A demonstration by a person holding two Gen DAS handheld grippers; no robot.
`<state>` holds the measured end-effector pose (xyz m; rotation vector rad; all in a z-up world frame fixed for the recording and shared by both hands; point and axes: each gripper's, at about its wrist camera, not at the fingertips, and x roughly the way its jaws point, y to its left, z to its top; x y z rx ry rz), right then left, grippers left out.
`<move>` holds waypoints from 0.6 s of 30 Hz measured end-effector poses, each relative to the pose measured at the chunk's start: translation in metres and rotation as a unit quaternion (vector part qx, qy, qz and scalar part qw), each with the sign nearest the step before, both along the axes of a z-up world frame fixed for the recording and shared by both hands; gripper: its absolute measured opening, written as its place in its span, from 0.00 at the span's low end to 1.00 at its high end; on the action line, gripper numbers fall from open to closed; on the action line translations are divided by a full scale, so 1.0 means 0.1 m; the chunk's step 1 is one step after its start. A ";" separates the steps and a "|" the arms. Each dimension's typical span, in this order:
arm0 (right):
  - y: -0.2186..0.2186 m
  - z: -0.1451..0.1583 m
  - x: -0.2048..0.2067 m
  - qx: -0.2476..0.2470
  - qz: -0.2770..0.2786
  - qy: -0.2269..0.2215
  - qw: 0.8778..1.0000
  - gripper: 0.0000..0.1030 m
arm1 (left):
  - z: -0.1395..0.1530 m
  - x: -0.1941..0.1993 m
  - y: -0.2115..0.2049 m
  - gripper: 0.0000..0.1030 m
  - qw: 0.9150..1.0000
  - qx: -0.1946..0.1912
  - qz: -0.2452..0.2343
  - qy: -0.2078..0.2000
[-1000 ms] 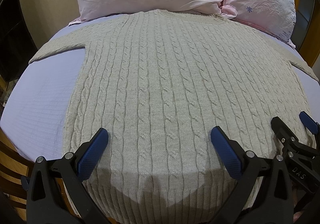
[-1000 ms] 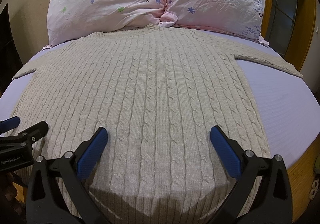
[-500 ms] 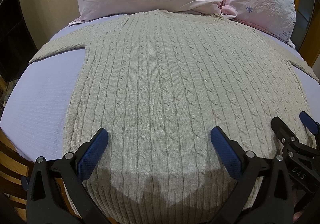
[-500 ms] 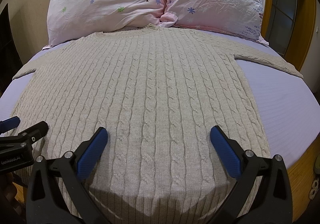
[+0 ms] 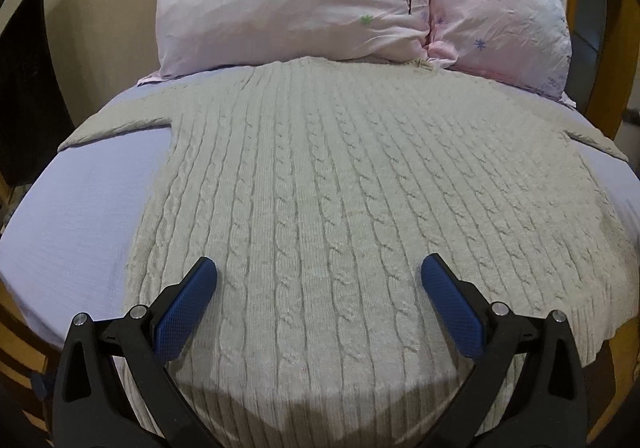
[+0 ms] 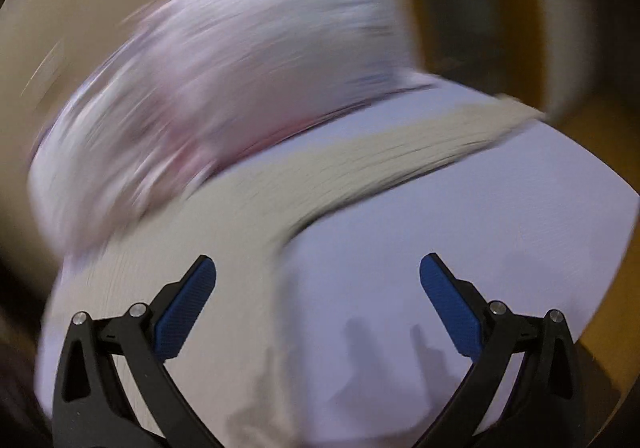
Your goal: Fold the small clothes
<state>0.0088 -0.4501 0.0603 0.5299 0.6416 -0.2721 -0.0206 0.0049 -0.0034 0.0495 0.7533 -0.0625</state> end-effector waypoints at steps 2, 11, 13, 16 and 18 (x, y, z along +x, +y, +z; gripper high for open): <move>-0.67 -0.06 0.25 0.050 -0.064 0.022 0.996 0.92 | 0.05 0.01 0.07 0.99 1.000 -0.025 -0.003 -0.007; -2.10 -0.57 0.70 0.157 -0.231 0.072 0.958 0.63 | 0.67 0.03 0.94 0.99 0.982 -0.102 0.060 -0.148; -2.16 -0.59 0.73 0.158 -0.238 0.072 0.956 0.59 | 0.73 0.16 1.20 0.99 0.981 -0.100 0.084 -0.143; -2.18 -0.63 0.74 0.159 -0.243 0.059 0.955 0.49 | 0.76 0.31 1.51 0.99 0.977 -0.114 0.111 -0.140; -2.24 -0.68 0.73 0.161 -0.253 0.047 0.953 0.34 | 0.77 0.42 1.76 0.99 0.971 -0.136 0.137 -0.139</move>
